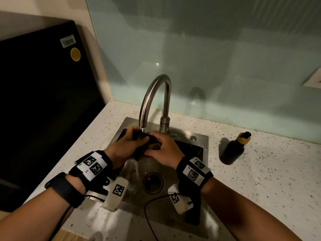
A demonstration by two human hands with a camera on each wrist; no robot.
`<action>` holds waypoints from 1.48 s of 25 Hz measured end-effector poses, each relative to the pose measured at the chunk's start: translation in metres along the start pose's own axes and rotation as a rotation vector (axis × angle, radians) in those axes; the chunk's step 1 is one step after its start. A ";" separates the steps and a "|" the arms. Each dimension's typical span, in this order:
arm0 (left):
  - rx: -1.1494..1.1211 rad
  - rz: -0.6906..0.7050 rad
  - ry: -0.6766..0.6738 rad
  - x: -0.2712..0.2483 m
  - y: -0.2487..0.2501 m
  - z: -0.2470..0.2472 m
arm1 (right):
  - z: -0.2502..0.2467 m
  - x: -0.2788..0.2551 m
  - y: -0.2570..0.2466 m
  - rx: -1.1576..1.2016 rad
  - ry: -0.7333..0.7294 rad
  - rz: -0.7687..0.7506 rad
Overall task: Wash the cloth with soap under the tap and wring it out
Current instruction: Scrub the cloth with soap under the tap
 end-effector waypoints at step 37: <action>-0.107 0.048 0.054 0.000 -0.005 -0.006 | -0.002 -0.004 -0.015 -0.177 -0.058 -0.098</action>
Point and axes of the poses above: each hand's wrist, its own x-axis towards the middle knuckle, its own z-axis out of the palm, y = z × x, the point moved 9 cm from there along x, towards the middle knuckle, and after that the axes turned 5 degrees about -z, right-handed, at the moved point
